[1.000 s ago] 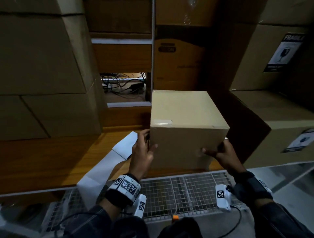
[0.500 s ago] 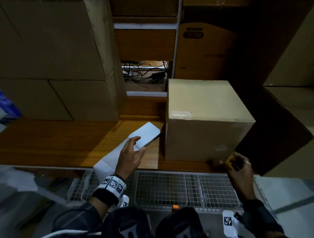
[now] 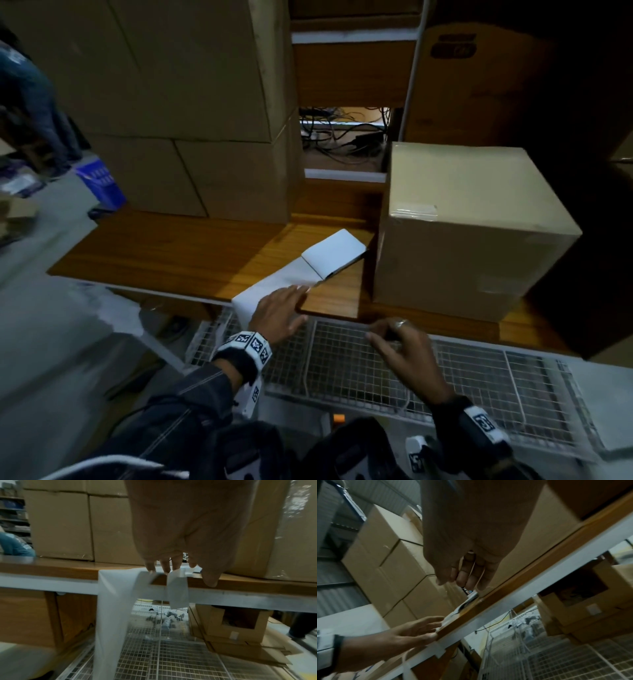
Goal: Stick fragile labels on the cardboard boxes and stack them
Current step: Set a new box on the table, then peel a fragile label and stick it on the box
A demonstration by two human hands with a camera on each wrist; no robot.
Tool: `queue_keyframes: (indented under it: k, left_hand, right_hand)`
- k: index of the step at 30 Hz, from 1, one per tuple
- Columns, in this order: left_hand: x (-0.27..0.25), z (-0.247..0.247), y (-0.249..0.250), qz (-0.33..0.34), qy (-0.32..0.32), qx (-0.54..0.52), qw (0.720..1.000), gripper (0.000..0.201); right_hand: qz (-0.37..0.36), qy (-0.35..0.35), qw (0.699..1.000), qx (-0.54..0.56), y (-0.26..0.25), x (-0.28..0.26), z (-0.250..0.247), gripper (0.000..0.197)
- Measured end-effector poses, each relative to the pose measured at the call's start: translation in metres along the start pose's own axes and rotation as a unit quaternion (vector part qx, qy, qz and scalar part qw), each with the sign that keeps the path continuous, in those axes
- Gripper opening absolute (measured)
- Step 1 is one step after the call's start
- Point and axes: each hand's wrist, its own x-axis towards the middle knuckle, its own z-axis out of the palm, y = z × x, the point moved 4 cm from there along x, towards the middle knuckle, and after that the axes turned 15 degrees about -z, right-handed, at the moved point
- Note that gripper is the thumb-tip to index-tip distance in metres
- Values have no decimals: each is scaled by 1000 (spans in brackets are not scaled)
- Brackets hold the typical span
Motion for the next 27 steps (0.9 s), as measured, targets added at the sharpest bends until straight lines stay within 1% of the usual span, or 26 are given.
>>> queue_keyframes:
  k: [2,4,8,11,14,16,18,20,23,24,25,26,27]
  left_hand:
    - [3,-5,-13,-4,31,1,1000,66]
    - [6,-7,-34,-11,60,9,998,63]
    - [2,-17,-84,-2,120,29,992,63]
    - [0,-31,-123,10,155,22,988,54]
    - [-3,-47,-161,-5,168,-6,986,47]
    - [-5,-56,-182,-16,177,-24,984,39]
    - [-7,-62,-197,-5,181,-24,983,28]
    - [-7,-65,-209,-3,177,-34,984,21]
    - [0,-61,-222,-11,170,-72,983,24]
    - [3,-59,-224,-6,162,-99,982,19]
    - [6,-58,-226,2,154,-126,980,12]
    - [9,-58,-227,10,146,-146,978,10]
    - [11,-56,-229,15,145,-155,977,15]
  right_hand:
    - [-30,-27,999,2,-11,23,20,2]
    - [-42,-47,998,5,-17,49,38,4]
    - [-40,-55,997,-45,-11,104,78,14]
    - [-14,-83,994,-70,-4,144,122,19]
    - [-21,-146,983,-108,-4,176,176,27]
    - [-37,-181,975,-120,-9,191,212,29]
    - [-57,-195,969,-139,-19,202,244,27]
    - [-72,-199,958,-193,-28,209,269,31]
    - [-54,-197,941,-272,-30,215,291,46]
    - [-46,-193,937,-286,-30,216,294,49]
    - [-44,-190,935,-297,-29,218,297,50]
    - [-43,-191,933,-303,-30,219,299,49]
    - [-45,-193,931,-307,-30,221,299,47]
